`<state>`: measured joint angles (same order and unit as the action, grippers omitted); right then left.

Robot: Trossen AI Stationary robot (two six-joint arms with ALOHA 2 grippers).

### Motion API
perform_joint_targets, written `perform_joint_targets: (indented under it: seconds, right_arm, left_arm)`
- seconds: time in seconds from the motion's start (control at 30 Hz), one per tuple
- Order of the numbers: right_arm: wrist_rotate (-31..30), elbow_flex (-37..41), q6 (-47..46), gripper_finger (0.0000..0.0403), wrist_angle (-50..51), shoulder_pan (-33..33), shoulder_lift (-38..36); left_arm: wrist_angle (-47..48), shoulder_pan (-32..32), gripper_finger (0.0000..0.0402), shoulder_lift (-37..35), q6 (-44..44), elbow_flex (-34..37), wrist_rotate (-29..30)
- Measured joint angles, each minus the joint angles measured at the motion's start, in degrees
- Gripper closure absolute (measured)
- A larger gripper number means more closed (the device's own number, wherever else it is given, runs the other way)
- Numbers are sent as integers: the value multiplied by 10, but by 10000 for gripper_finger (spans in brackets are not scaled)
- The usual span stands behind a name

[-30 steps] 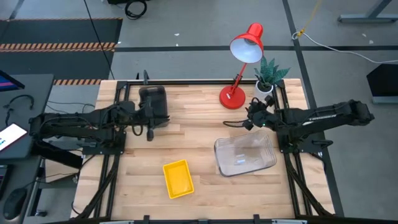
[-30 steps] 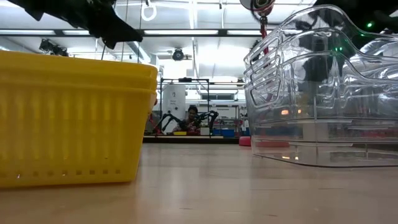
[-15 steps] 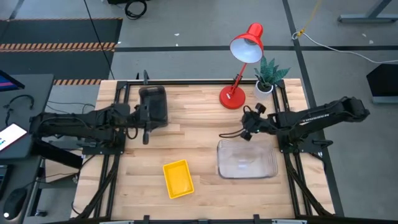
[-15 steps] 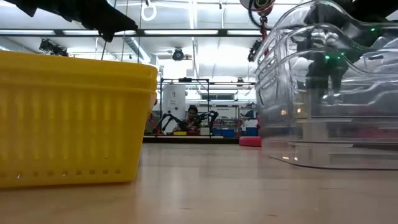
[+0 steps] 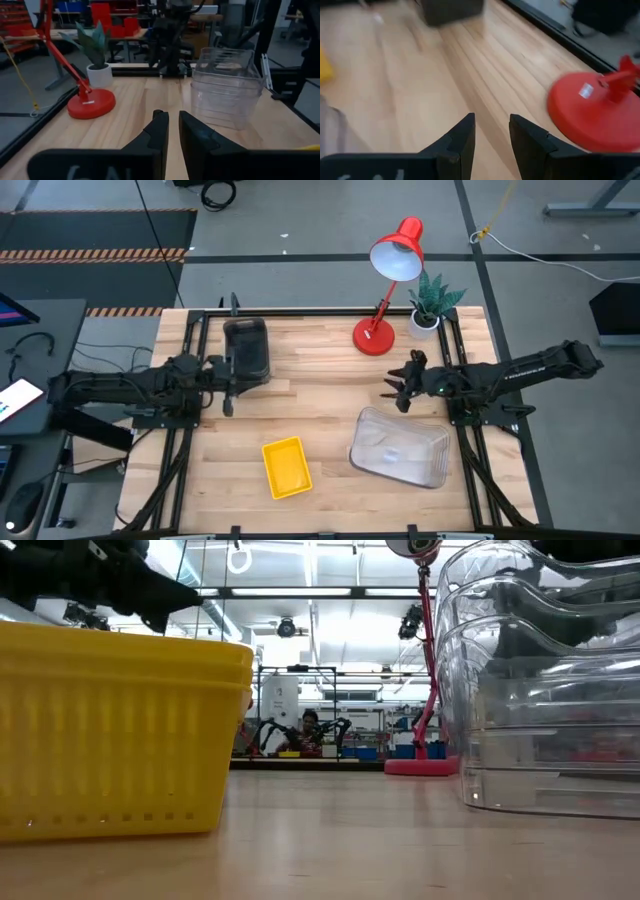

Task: Stack baskets by color
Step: Return to Home Position

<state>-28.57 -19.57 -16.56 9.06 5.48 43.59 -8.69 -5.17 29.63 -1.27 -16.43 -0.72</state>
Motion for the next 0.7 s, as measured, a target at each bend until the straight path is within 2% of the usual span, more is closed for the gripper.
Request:
perform_joint_targets:
  seconds: [0.27, 0.53, 0.7]
  right_arm:
    - [84, 85, 44, 278, -136, -24, -85]
    - [179, 145, 60, 278, -233, -50, -131]
    - [215, 185, 62, 278, -296, -60, -156]
  left_arm:
    - [20, -24, 352, -79, 2, 30, -3]
    - [-4, -24, 352, -148, 32, 88, -7]
    - [-18, -24, 352, -192, 40, 114, -4]
